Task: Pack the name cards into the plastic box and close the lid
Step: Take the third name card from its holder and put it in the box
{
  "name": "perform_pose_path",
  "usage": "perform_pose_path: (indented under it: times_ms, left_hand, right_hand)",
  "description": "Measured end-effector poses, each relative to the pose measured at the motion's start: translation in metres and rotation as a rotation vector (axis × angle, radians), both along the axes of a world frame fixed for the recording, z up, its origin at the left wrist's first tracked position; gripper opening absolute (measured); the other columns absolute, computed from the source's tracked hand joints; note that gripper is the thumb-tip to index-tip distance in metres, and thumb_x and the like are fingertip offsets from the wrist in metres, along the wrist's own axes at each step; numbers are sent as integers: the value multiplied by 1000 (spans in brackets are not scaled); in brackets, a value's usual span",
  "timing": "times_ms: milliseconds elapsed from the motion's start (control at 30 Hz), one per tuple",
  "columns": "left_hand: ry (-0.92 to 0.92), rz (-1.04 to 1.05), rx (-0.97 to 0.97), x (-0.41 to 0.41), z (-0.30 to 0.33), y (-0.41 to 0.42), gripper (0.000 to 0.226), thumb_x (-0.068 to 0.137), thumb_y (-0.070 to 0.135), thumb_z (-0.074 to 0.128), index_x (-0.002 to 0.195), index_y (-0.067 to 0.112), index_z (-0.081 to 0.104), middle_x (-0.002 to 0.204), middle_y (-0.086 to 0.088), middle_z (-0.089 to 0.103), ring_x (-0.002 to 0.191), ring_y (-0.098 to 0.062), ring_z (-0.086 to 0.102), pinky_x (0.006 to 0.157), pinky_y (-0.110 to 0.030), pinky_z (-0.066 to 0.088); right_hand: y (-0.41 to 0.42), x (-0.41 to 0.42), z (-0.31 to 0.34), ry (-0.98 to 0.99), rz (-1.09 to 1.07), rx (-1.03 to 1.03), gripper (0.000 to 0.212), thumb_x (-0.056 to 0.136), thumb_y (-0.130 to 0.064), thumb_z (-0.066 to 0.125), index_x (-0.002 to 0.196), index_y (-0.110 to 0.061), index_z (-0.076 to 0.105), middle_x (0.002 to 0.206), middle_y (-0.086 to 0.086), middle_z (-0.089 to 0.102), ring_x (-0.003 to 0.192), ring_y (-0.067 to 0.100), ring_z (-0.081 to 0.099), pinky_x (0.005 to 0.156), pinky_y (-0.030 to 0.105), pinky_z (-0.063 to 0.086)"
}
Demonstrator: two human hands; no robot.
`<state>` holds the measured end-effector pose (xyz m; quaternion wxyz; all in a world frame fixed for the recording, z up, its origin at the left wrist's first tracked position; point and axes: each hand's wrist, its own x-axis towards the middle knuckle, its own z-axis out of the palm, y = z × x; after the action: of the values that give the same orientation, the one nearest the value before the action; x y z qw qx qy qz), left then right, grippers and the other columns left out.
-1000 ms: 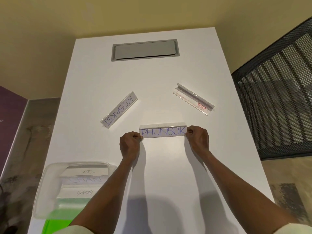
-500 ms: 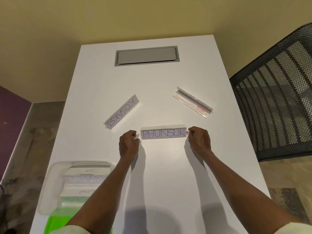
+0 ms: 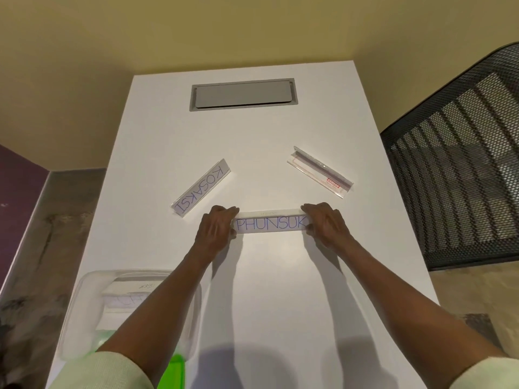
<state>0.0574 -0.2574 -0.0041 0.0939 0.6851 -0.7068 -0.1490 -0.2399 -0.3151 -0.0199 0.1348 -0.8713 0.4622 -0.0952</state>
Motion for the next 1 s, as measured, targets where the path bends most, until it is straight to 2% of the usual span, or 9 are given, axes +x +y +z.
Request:
perform_pose_path:
  times_ms: [67, 167, 233, 333, 400, 600, 767, 1000]
  left_hand:
    - [11, -15, -6, 2, 1, -5, 59, 66, 2, 79, 122, 2, 61, 110, -17, 70, 107, -32, 60, 77, -40, 47]
    - [25, -48, -17, 2, 1, -8, 54, 55, -5, 83, 107, -4, 68, 90, -25, 71, 89, -37, 68, 66, -43, 53]
    - [11, -83, -19, 1, 2, -9, 48, 57, -6, 83, 103, -5, 70, 84, -26, 70, 84, -39, 69, 62, -43, 54]
    - [5, -48, -25, 1, 0, -12, 35, 78, 2, 69, 113, 1, 67, 94, -27, 68, 95, -38, 64, 72, -42, 50]
    - [0, -27, 16, 2, 0, -13, 34, 84, 6, 62, 118, 5, 66, 99, -25, 67, 100, -36, 62, 76, -41, 49]
    - [-19, -31, 77, 2, 3, -16, 33, 88, 8, 55, 119, 7, 65, 99, -21, 69, 100, -34, 60, 79, -42, 48]
    - [-75, -41, 114, 2, 1, -19, 34, 92, 10, 49, 123, 10, 63, 101, -17, 70, 102, -31, 58, 82, -42, 46]
    - [-130, -33, 127, 1, 4, -21, 37, 94, 12, 44, 126, 17, 62, 104, -7, 73, 103, -28, 57, 81, -37, 46]
  right_hand:
    - [-8, -1, -3, 23, 29, 7, 63, 67, -2, 77, 123, -6, 49, 117, 10, 66, 93, 37, 62, 65, 38, 45]
    - [-17, -1, -10, 46, 23, 22, 56, 65, -3, 78, 116, -7, 56, 104, 8, 66, 88, 37, 62, 62, 39, 48]
    - [-19, -2, -15, 51, 17, 25, 49, 67, -4, 76, 113, -6, 61, 101, 7, 67, 88, 35, 61, 63, 39, 48]
    - [-22, -1, -19, 44, -11, 44, 44, 73, -8, 72, 116, -8, 62, 103, 5, 67, 94, 32, 58, 68, 37, 45]
    - [-22, -1, -20, 30, -31, 51, 44, 74, -9, 72, 116, -9, 61, 104, 5, 66, 95, 31, 56, 69, 37, 43]
    - [-19, 1, -20, -28, -9, 58, 51, 73, -4, 72, 118, -14, 49, 105, 11, 65, 88, 35, 57, 67, 38, 45]
    - [-23, 1, -23, 2, -13, 76, 42, 74, -2, 73, 115, -2, 63, 91, 19, 66, 80, 39, 59, 64, 39, 48]
    - [-24, 3, -15, 61, -26, 20, 39, 78, -7, 67, 117, -8, 66, 94, 10, 71, 86, 36, 61, 67, 35, 45]
